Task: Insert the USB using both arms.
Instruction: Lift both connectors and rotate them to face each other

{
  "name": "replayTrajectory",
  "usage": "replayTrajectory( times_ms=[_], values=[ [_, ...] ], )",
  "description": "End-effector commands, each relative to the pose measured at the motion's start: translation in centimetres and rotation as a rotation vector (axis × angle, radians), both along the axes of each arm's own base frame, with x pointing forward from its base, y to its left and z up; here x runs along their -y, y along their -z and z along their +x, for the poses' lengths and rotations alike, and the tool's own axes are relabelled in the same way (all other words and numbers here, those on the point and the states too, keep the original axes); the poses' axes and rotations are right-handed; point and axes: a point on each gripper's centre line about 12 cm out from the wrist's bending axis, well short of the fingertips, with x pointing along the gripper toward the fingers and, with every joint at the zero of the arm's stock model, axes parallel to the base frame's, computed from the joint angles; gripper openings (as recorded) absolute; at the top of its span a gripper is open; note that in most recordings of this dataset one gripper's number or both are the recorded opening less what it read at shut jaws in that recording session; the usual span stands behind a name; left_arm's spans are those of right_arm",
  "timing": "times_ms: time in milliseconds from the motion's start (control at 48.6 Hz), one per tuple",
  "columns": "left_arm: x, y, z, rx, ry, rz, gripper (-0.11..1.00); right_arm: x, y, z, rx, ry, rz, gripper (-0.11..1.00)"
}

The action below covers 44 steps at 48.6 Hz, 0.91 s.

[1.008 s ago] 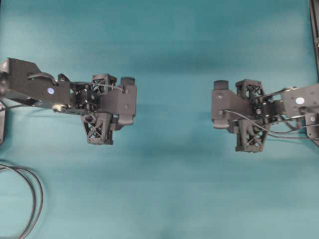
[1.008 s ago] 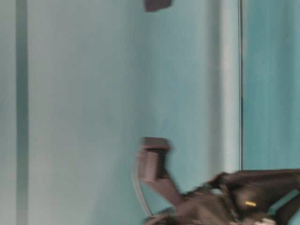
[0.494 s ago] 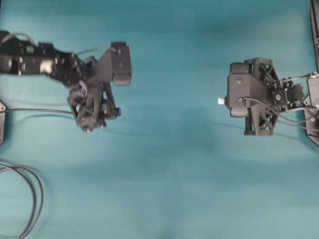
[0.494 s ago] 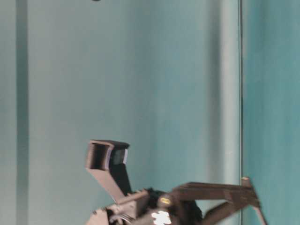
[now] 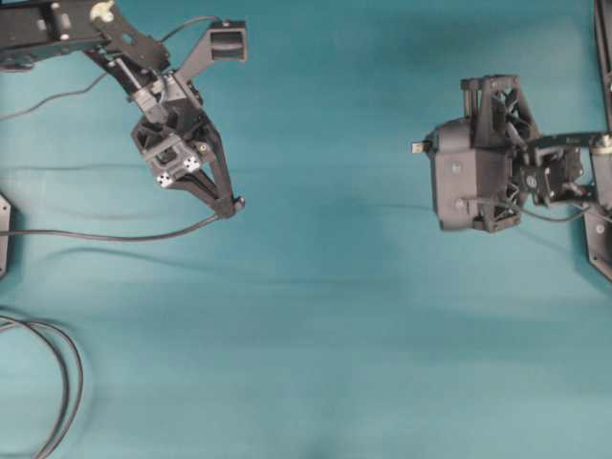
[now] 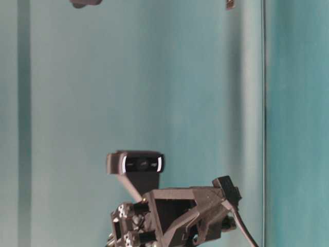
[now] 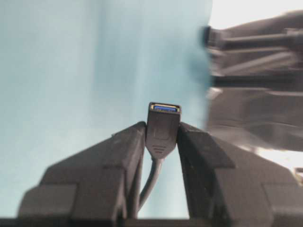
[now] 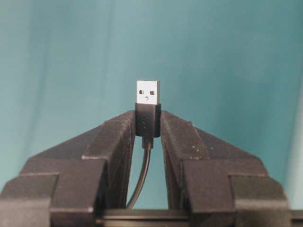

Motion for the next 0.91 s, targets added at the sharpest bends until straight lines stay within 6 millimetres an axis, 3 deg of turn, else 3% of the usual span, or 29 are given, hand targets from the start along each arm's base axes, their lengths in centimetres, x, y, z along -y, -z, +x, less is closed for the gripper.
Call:
replayTrajectory(
  times_ms=[0,226,473,885],
  values=[
    [-0.7,-1.0,0.4,0.041,0.025,-0.03,0.23,-0.2,-1.7,0.6,0.035,-0.041,-0.089,0.2],
    [-1.8,-2.0,1.7,0.084,0.063,-0.183,0.23,-1.5,-2.1,0.1,-0.015,-0.105,-0.332,0.2],
    [-2.8,-2.1,4.1,0.135,0.079,-0.303,0.23,-2.6,-1.8,-0.1,-0.03,-0.083,-0.424,0.2],
    [-2.7,-0.6,5.9,0.059,0.031,-0.411,0.23,-3.9,-1.4,3.3,-0.054,-0.16,-0.59,0.2]
  ],
)
